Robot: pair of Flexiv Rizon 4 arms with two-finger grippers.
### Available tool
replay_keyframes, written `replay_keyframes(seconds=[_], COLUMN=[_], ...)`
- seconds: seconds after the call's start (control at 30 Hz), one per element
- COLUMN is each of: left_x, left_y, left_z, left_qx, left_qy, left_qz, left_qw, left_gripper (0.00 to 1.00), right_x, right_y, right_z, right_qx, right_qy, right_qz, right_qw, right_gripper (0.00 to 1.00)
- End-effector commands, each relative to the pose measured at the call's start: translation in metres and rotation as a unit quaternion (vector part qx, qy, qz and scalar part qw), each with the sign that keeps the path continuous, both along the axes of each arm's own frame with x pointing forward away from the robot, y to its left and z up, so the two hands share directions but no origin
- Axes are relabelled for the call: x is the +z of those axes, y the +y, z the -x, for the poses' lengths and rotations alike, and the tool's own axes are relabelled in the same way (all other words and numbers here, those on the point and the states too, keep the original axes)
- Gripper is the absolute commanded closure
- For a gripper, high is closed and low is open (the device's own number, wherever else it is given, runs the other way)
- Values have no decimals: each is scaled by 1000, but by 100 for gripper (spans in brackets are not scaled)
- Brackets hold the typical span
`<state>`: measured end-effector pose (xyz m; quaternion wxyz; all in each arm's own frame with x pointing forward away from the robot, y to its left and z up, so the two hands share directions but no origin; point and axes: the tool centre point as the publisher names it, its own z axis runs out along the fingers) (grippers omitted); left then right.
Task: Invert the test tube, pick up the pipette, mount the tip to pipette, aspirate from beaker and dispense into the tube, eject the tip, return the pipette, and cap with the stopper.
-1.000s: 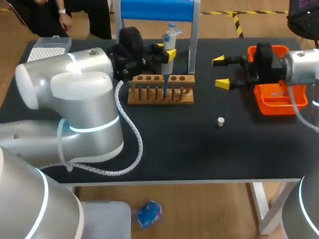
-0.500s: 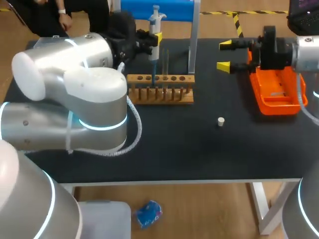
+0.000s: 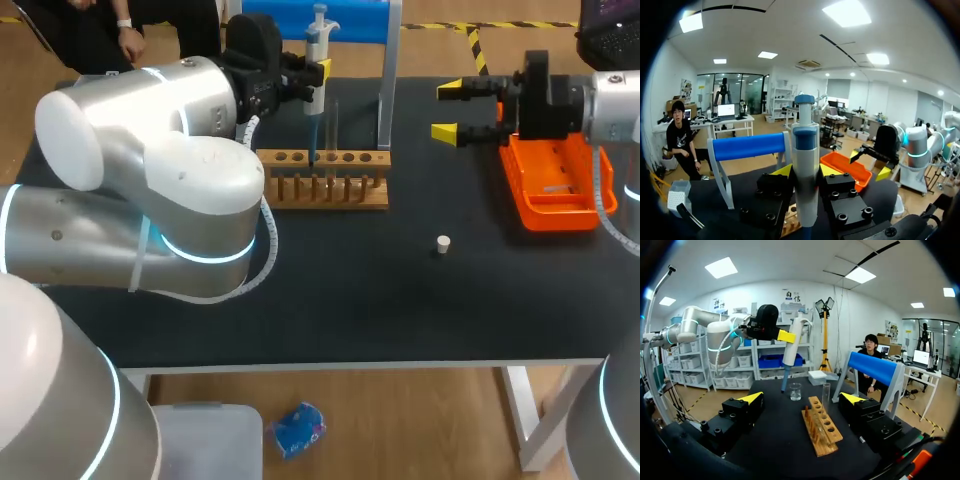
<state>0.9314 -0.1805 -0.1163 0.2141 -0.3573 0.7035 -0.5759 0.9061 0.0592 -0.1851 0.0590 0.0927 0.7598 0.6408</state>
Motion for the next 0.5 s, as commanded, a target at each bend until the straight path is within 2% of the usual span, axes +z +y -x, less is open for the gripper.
replay_keyframes(seconds=[0.03, 0.23, 0.5], left_x=[-1, 0, -9], left_y=[2, 19, 37], left_z=[-6, -35, -72], left_qx=[10, 19, 35], left_qy=[-3, -4, 2], left_qz=[-1, -5, -7], left_qw=[1000, 1000, 999], left_gripper=[100, 100, 100], right_x=[0, 5, 5], right_y=[7, 28, 42], right_z=[-9, -37, -76], right_qx=[0, -25, -38], right_qy=[-3, 2, 15], right_qz=[-5, 25, 37], right_qw=[1000, 999, 998], right_gripper=[0, 0, 0])
